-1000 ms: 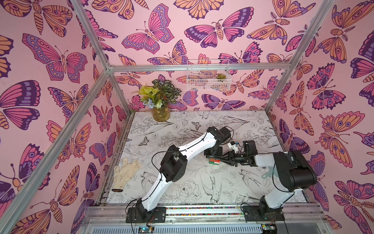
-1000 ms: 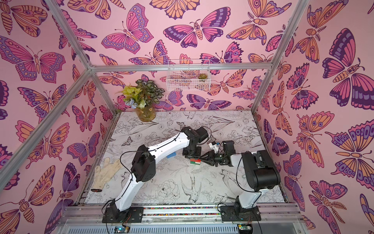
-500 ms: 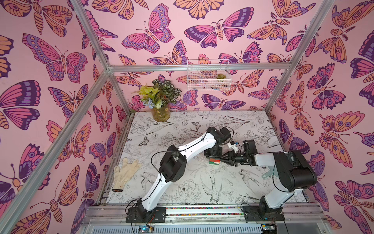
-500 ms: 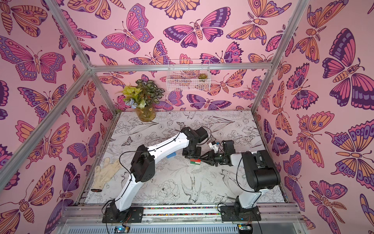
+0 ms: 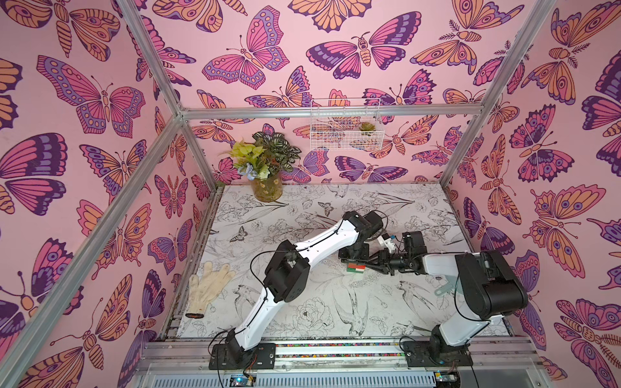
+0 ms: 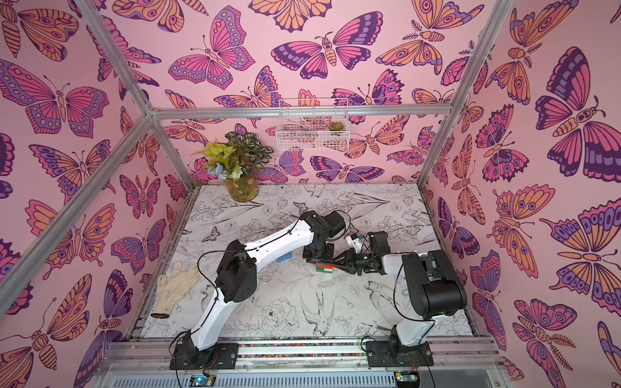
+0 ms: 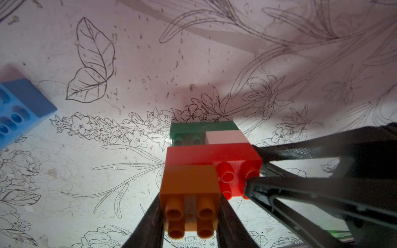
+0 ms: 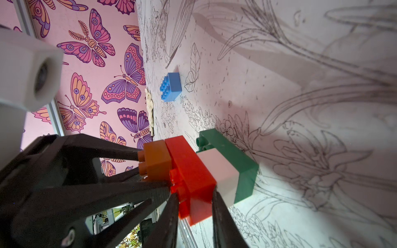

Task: Assemble the number 5 with lego
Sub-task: Assemble the lego brick with the lego brick.

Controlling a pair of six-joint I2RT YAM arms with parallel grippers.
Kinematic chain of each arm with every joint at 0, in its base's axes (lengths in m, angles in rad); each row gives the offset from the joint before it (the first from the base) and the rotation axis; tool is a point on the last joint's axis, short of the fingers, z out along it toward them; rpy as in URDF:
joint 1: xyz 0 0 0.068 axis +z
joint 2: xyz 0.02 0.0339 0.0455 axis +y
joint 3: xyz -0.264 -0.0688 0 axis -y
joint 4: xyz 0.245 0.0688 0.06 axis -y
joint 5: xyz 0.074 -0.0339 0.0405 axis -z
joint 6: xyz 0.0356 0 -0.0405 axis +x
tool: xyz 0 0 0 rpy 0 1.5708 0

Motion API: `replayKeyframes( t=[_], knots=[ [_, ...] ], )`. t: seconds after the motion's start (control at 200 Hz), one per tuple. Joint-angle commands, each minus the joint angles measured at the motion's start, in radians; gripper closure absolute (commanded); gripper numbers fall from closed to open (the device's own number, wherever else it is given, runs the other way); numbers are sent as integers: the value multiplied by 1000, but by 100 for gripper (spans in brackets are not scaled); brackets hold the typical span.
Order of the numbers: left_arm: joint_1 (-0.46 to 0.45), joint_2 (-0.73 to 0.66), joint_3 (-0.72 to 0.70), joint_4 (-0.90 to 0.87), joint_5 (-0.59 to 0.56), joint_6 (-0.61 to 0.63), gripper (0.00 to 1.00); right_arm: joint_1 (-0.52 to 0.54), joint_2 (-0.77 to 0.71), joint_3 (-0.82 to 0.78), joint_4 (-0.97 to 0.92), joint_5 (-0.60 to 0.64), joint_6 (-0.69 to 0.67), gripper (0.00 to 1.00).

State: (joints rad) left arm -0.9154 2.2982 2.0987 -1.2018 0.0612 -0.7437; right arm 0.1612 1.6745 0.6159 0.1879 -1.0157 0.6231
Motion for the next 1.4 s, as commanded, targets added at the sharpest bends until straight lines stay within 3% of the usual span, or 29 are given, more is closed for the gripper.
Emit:
replayKeyframes(
  t=[0.0,0.3,0.416,0.896,1.392],
  knots=[
    [-23,52,-46,9,44,6,54,47,25,-15,-108,94,-29,73],
    [-13,24,-36,-3,23,9,45,46,13,-9,-136,103,-42,73],
    [-3,6,-35,-13,4,16,32,46,13,-5,-142,104,-44,73],
    [29,-68,-31,-11,-11,35,31,46,8,12,-172,112,-53,73],
    [36,-178,-113,-10,-44,25,34,47,14,16,-179,115,-60,74]
  ],
)
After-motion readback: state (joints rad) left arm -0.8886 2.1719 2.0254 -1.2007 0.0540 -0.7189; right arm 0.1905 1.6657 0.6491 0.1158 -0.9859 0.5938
